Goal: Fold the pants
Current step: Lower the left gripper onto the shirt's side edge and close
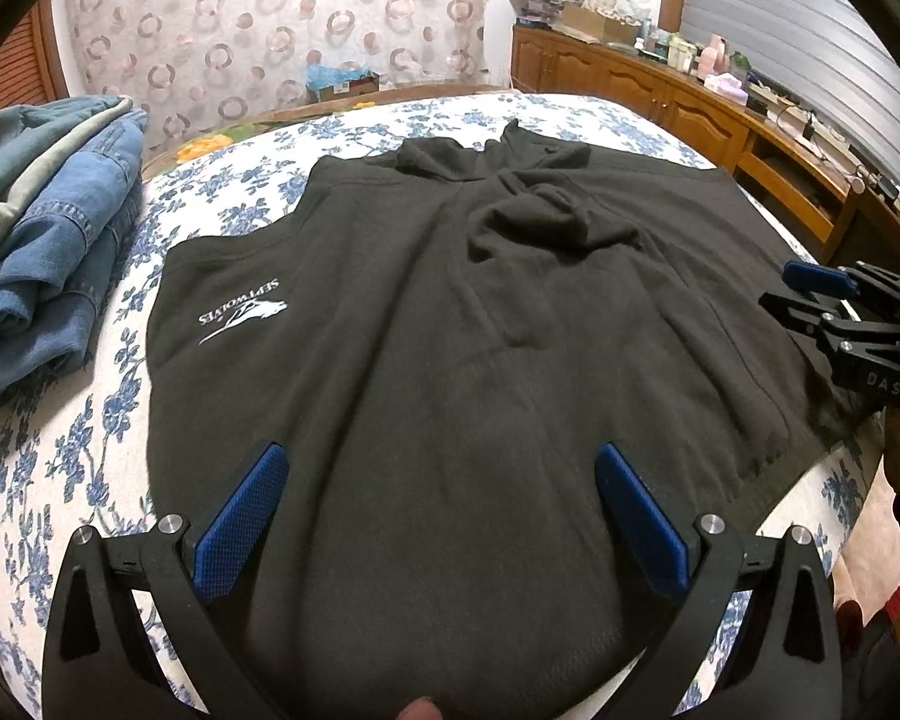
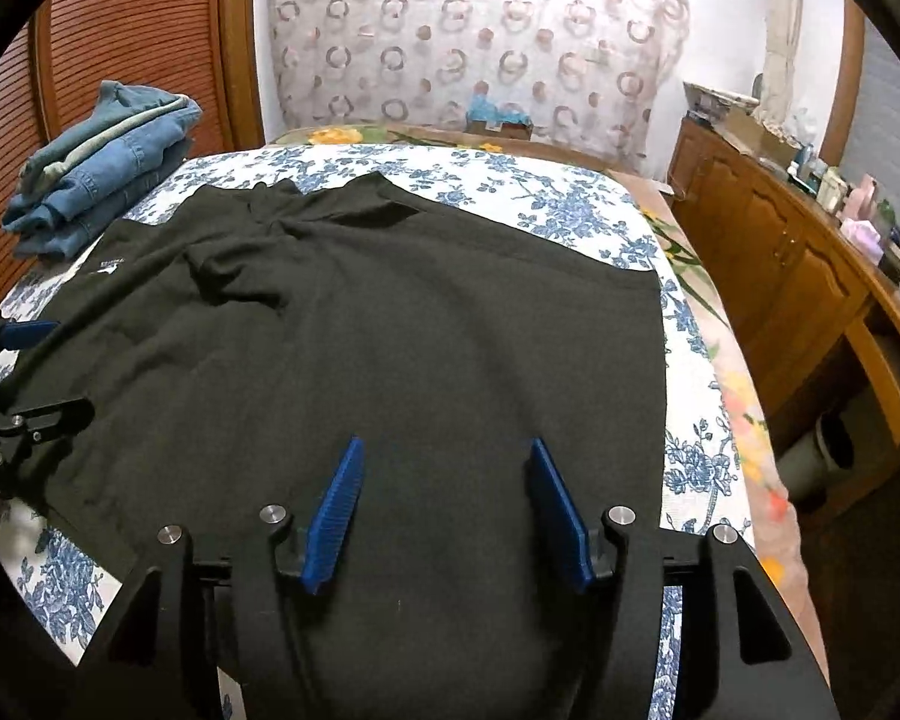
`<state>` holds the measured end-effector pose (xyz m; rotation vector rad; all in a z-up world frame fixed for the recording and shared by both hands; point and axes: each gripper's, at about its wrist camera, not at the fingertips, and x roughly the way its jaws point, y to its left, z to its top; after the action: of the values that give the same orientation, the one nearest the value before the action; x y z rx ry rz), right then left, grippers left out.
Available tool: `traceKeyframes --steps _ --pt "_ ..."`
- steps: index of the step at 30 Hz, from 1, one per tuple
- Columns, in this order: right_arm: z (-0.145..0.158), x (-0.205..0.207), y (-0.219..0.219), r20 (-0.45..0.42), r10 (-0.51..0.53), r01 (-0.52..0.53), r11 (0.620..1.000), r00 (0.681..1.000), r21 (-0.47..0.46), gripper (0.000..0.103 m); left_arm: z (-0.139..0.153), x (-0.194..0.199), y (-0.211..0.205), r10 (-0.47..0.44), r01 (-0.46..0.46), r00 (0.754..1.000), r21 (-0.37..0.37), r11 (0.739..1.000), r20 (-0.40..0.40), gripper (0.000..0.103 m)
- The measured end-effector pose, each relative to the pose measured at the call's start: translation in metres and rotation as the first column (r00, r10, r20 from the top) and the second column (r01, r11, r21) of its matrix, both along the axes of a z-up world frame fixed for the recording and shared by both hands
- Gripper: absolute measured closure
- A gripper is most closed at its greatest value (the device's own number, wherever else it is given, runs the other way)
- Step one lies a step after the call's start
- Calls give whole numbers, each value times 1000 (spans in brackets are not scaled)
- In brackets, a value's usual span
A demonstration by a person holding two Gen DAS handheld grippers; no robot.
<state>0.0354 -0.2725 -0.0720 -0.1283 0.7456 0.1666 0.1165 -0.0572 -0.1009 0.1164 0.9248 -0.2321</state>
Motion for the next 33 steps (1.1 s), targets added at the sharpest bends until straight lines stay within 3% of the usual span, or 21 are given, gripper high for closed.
traceKeyframes --steps 10,21,33 --pt "10 -17 -7 32 8 -10 998 999 57 43 25 -38 46 45 -39 996 -93 995 73 3" --pt "15 -35 4 69 43 -49 995 997 90 43 17 -78 84 81 -76 996 -114 991 39 44" --pt "10 -38 6 65 72 -79 991 995 107 43 8 -91 85 78 -76 997 -95 993 20 63"
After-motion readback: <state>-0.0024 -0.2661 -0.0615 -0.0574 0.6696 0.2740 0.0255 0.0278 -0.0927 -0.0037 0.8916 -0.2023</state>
